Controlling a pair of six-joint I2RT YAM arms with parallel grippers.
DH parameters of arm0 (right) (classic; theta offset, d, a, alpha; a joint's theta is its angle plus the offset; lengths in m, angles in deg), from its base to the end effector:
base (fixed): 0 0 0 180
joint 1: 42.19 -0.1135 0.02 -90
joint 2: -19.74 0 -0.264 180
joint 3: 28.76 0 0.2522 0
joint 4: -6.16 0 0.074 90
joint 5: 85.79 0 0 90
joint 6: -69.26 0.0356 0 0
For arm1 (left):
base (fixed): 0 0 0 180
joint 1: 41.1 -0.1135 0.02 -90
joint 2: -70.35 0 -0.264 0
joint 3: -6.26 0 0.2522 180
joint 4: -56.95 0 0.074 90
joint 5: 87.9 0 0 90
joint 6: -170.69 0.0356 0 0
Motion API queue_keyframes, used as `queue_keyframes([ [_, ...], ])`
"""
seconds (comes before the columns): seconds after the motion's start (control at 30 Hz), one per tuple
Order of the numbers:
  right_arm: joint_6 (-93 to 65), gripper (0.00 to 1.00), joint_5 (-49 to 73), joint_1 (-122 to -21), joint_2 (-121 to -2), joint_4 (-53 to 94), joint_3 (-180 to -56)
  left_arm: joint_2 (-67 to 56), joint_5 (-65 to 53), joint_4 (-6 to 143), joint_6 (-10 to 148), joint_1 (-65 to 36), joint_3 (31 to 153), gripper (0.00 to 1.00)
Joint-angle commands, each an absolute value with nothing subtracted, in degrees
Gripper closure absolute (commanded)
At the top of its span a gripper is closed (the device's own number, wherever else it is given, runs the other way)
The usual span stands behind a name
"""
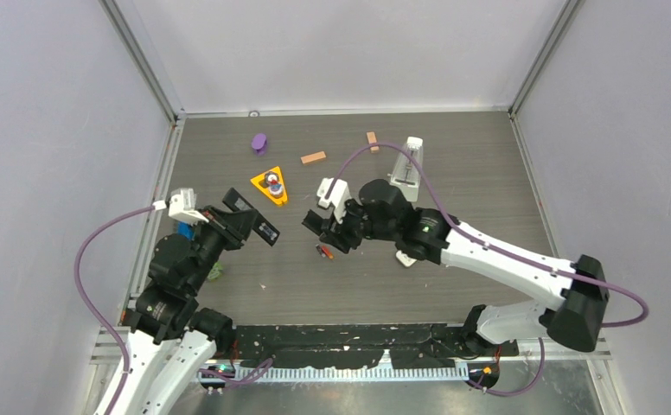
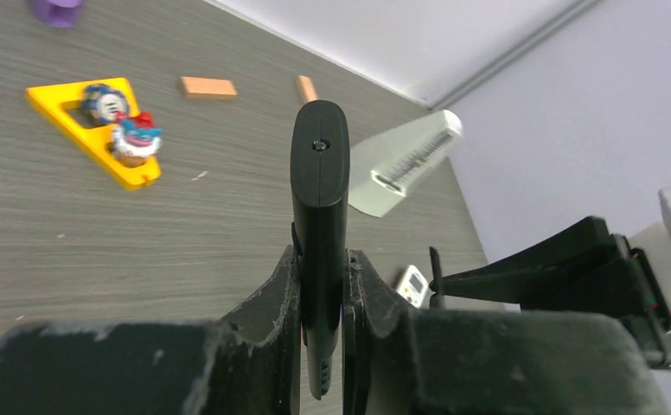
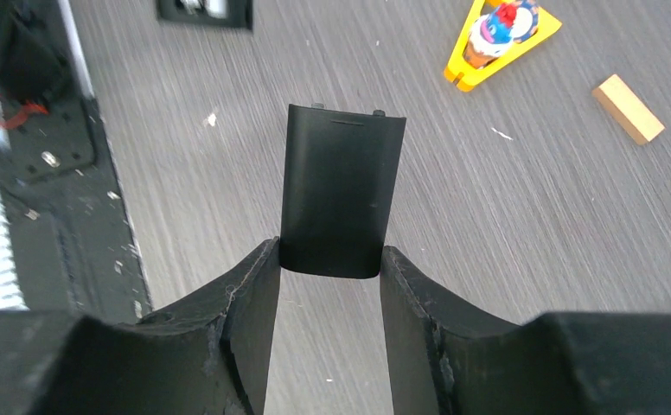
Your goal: Load the batteries into the remote control
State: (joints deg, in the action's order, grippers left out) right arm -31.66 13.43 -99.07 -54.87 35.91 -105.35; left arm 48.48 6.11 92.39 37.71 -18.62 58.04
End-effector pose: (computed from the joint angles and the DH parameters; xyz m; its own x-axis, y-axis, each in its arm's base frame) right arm 0.1584 0.2532 0.3259 -0.0787 -0.4628 -0.8829 -0.9360 0.3391 -0.0943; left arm 0.0958 -0.0369 0.3270 -0.2813 -0.6196 -0.7328 0.1713 0.7189 -0.6736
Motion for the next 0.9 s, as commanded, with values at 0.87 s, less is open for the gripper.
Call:
queue_keyframes([
  [0.87, -12.1, 0.95, -3.9, -112.6, -57.8, 45.7, -119.4, 44.4, -13.7, 72.0, 23.3, -18.9, 50.1, 1.0],
])
